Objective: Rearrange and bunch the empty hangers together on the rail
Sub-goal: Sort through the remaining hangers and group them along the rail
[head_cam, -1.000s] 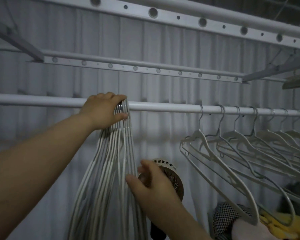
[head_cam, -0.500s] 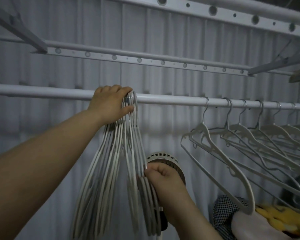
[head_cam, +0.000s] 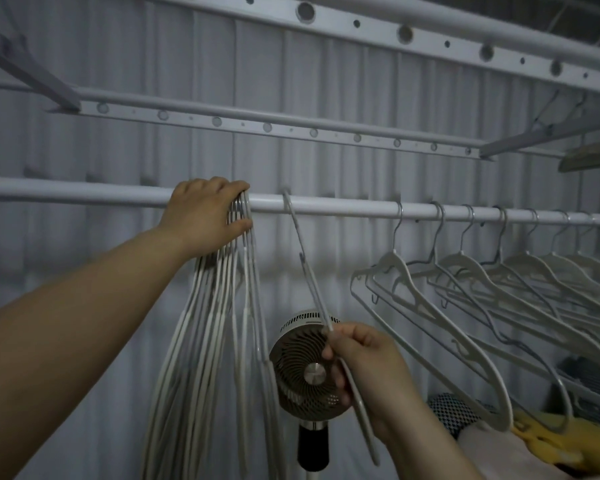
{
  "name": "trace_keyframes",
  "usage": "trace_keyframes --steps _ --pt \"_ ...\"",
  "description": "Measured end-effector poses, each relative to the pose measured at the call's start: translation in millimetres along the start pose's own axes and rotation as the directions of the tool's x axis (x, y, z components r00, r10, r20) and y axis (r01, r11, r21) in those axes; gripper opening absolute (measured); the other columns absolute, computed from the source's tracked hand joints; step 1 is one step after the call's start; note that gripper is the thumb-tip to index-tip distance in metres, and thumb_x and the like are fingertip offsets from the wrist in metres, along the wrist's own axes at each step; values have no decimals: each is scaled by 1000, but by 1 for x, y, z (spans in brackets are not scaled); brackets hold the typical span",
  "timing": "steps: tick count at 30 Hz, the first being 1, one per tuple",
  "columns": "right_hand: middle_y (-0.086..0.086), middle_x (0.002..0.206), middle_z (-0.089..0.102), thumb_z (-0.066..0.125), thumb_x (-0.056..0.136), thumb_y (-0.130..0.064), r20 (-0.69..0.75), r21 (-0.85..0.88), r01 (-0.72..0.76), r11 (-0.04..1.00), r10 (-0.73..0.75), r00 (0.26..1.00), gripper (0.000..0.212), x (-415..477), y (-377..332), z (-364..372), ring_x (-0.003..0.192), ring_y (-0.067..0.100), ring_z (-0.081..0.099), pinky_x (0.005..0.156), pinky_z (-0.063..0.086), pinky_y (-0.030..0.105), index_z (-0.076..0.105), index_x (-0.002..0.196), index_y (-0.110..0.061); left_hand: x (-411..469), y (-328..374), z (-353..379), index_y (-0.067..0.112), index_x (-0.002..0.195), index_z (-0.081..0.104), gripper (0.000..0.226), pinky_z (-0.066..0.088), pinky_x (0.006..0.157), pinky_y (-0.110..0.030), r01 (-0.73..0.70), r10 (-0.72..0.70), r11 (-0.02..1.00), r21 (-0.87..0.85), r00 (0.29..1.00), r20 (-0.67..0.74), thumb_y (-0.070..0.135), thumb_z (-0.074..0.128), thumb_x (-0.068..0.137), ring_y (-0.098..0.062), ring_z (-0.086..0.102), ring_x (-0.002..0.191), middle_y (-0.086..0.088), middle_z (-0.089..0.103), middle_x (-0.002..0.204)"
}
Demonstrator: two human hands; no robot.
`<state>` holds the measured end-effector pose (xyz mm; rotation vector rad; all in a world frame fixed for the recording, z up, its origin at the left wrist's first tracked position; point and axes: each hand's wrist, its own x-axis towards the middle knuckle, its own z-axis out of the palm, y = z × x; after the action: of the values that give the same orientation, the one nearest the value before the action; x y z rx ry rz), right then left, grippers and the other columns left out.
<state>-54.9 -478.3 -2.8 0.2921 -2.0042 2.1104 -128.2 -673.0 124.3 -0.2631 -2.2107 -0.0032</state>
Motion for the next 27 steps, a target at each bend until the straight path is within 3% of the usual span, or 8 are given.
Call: trace_keyframes --steps 18,25,27 --pt "2 33 37 45 93 -7 -114 98 29 995 -18 993 36 11 -1 -26 24 8 32 28 28 13 48 57 -5 2 -4 3 22 138 36 59 27 103 -39 -10 10 1000 16 1000 -11 41 54 85 -31 43 123 -8 47 137" --pt "4 39 48 43 93 -5 -110 56 -1 998 8 994 29 8 -4 -33 28 12 39 29 32 17 52 65 -4 3 -4 2 22 137 37 59 30 101 -39 -17 17 1000 22 1000 -7 41 55 85 -32 46 121 -9 49 135" --pt "4 42 53 41 94 -3 -110 38 -13 999 17 994 22 6 -8 -35 33 16 43 30 35 18 53 75 -3 3 -4 2 22 138 37 59 31 101 -39 -20 20 999 27 1000 -5 42 54 85 -32 46 121 -8 49 135"
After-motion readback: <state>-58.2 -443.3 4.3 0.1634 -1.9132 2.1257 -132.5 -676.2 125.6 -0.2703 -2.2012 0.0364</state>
